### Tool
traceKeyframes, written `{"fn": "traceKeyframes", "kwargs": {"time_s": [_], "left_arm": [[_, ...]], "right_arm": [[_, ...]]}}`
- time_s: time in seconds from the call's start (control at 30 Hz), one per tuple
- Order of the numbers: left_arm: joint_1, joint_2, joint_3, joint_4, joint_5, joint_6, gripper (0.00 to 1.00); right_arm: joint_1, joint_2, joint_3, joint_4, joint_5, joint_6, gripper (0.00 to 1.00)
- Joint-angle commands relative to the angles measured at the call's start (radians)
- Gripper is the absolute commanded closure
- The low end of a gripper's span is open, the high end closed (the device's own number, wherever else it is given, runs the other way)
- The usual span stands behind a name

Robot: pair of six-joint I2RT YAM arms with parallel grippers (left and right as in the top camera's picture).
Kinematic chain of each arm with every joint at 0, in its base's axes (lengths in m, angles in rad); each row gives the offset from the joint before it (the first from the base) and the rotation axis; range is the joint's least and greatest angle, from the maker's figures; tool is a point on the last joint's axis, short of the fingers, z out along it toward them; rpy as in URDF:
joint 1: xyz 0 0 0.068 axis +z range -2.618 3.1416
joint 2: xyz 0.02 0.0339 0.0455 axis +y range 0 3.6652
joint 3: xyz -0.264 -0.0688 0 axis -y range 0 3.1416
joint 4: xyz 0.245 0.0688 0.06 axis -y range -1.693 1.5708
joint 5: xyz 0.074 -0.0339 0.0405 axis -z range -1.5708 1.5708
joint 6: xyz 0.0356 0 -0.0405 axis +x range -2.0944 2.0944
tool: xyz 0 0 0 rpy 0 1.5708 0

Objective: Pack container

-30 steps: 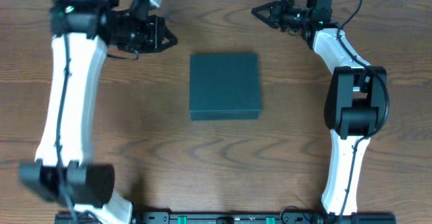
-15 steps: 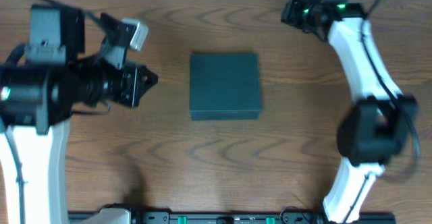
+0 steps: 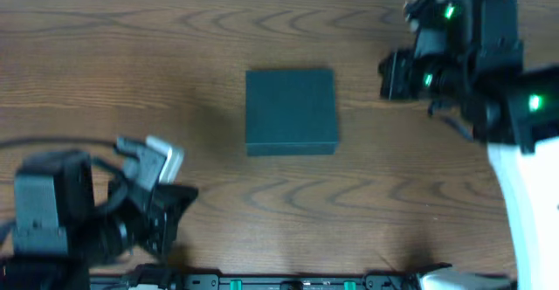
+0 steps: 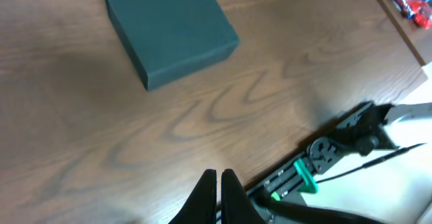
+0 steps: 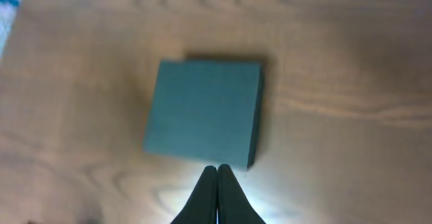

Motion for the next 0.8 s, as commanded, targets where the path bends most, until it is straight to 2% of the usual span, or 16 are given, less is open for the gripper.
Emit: {"fn": "traceKeyframes", "kwargs": {"time_s": [0.0, 0.13, 0.3, 0.33, 0.37, 0.4, 0.43, 0.6, 0.77], "left_arm": [[0.001, -0.088, -0.111, 0.005, 0.008, 0.003, 0.94], [0.001, -0.192, -0.260, 0.021, 0.037, -0.006, 0.94], [0.001, -0.220, -0.366, 0.024, 0.040, -0.013, 0.94], [0.001, -0.220, -0.380, 0.025, 0.040, -0.013, 0.84], [0.001, -0.220, -0.390, 0.026, 0.040, -0.013, 0.67], [0.001, -0.220, -0.395, 0.026, 0.040, -0.013, 0.34], [0.001, -0.220, -0.399, 0.026, 0.040, -0.013, 0.05], [0.001, -0.220, -0.399, 0.024, 0.028, -0.046, 0.05], [0.001, -0.220, -0.399, 0.024, -0.068, -0.047, 0.05]], "right_arm": [[0.093, -0.124, -0.120, -0.005, 0.104, -0.006, 0.98], [0.200, -0.372, -0.399, 0.037, 0.147, 0.044, 0.99], [0.221, -0.642, -0.695, 0.078, 0.154, 0.100, 0.99], [0.221, -0.690, -0.745, 0.077, 0.159, 0.111, 0.85], [0.221, -0.731, -0.789, 0.077, 0.158, 0.119, 0.64], [0.221, -0.756, -0.817, 0.074, 0.158, 0.135, 0.28], [0.221, -0.782, -0.851, 0.075, 0.158, 0.159, 0.01], [0.221, -0.803, -0.926, 0.058, 0.158, 0.160, 0.01], [0.221, -0.803, -0.958, 0.058, 0.158, 0.160, 0.01]]}}
